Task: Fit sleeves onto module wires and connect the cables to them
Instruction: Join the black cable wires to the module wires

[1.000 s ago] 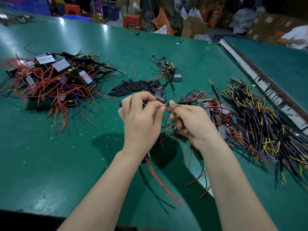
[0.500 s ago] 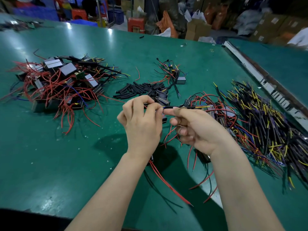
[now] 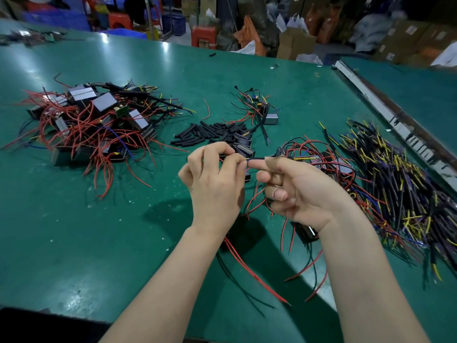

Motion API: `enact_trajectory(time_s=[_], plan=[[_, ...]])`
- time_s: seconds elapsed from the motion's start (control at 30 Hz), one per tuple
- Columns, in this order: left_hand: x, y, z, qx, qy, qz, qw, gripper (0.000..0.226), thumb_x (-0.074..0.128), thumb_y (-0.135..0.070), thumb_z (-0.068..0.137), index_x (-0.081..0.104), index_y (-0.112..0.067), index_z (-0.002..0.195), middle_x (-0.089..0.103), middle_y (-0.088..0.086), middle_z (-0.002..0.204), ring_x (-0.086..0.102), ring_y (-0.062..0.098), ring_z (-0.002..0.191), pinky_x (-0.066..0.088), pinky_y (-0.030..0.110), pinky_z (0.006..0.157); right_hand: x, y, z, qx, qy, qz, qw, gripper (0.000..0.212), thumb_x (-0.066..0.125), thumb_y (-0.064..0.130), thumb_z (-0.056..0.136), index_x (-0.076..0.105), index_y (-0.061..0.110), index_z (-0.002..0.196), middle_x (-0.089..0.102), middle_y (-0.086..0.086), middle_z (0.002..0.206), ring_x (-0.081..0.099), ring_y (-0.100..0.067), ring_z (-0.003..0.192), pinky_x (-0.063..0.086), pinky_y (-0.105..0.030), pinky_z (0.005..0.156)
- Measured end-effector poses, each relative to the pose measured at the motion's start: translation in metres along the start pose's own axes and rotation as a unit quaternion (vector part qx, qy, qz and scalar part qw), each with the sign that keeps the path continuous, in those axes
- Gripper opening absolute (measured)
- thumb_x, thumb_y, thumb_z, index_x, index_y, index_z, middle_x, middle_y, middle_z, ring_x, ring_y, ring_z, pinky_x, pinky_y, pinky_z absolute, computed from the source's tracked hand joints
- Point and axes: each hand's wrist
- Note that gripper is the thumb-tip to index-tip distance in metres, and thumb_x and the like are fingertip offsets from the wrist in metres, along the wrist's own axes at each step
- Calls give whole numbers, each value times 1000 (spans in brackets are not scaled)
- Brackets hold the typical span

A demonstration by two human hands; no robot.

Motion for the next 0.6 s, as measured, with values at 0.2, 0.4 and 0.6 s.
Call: enact_trajectory(time_s=[0.2,0.4,0.6], plan=[[1,1,0,4,-11,-4,1000,10,64,-24,89,70,-20,82,63,-2,102,37,21,103,27,38,78,2,1,-1,7,0,7,1000,35,44,25,96,57,7,124,62,9,63,41,-3,37,22,-12,30],[2,1,-1,-4,5,-28,1000,11,62,-24,90,69,-18,84,61,-1,103,37,22,103,26,36,77,1,1,1,17,13,41,999,32,42,24,97,58,7,119,56,10,59,39,-2,37,21,-11,30],[2,-1,0,-61,14,-51,997,10,65,-26,88,70,-20,82,60,-2,101,36,20,102,20,30,75,0,0,3,22,14,50,998,29,44,26,96,63,10,110,56,10,60,42,-2,40,22,-10,29]])
Point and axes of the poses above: each hand's wrist, its own z-axis towards the middle knuckle, its own x-axis out of the palm, y = z × x
